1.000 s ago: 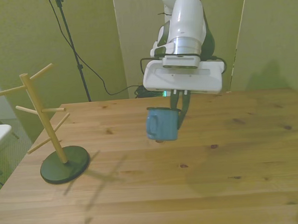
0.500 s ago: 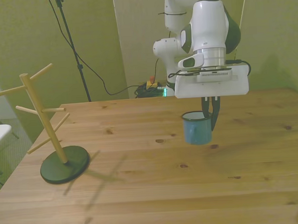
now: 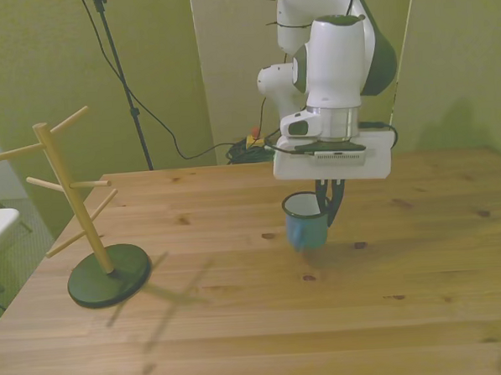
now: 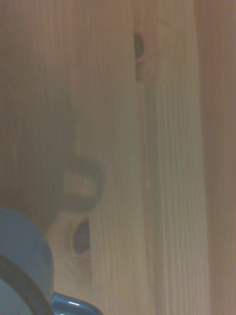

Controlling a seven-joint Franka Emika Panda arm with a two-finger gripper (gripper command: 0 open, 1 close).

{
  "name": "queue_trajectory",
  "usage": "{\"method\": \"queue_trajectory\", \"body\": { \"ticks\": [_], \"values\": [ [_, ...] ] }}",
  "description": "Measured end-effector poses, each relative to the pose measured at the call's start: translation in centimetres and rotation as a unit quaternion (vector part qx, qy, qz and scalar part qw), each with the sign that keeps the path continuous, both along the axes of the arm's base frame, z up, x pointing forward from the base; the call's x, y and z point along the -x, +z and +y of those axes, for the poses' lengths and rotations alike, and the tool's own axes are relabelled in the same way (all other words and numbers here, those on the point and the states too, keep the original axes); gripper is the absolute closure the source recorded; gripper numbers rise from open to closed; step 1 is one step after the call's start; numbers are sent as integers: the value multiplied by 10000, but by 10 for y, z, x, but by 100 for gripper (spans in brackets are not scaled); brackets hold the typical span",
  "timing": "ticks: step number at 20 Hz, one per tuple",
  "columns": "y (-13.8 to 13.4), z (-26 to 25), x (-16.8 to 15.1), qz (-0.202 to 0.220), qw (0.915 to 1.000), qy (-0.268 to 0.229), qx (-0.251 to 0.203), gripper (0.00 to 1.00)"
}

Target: Unload the mug

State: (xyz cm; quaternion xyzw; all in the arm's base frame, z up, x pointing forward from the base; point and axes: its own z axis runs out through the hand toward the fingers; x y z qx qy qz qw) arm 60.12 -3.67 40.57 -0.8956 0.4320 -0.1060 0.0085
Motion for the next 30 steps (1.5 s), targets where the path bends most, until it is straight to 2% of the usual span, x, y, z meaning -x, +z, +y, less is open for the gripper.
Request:
{"method": "queue_trajectory", "body": {
  "ticks": [5, 16, 17, 30],
  "values": [
    [-19, -10, -1, 170, 9998, -35, 38, 100],
    [-28, -18, 2, 239, 9997, -103, -27, 100],
    [-29, -18, 2, 242, 9997, -93, -26, 0],
    [-26, -25, 3, 217, 9997, -68, -41, 0]
  ]
}}
